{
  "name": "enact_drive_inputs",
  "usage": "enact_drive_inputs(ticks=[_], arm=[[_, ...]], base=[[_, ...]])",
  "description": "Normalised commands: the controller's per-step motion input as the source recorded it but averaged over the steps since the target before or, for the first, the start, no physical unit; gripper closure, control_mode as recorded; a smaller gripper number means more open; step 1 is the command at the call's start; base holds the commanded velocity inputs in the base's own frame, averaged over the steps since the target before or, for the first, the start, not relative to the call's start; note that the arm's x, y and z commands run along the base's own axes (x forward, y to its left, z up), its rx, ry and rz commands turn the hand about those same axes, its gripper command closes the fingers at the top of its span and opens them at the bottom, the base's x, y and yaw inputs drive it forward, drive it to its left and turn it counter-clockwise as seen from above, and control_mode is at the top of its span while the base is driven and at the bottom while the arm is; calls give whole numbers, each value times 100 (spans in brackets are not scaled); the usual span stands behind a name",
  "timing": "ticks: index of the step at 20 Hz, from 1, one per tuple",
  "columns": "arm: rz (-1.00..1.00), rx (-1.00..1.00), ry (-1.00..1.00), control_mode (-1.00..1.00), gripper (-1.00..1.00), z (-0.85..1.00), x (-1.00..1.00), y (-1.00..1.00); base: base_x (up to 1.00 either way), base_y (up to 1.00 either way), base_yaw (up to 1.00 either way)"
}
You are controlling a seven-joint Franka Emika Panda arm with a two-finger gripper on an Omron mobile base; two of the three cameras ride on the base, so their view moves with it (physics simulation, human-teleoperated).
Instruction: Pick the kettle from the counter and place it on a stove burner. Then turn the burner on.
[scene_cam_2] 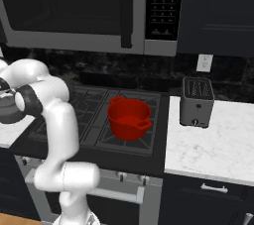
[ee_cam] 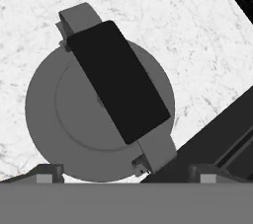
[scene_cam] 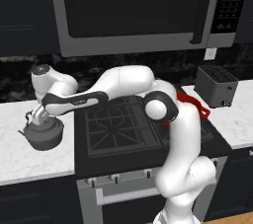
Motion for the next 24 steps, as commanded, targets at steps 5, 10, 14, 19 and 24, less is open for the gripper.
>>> enact_drive_inputs(ticks=[5, 10, 14, 19, 24], arm=[[0, -4, 0, -100, -100, -24, 25, 9], [0, -4, 0, -100, 100, -28, 17, 0], [0, 0, -1, -100, 100, -4, 2, 0], [0, 0, 0, -100, 100, 0, -2, 0], [0, 0, -8, -100, 100, 1, -45, -40]], base=[[0, 0, 0], [0, 0, 0], [0, 0, 0], [0, 0, 0], [0, 0, 0]])
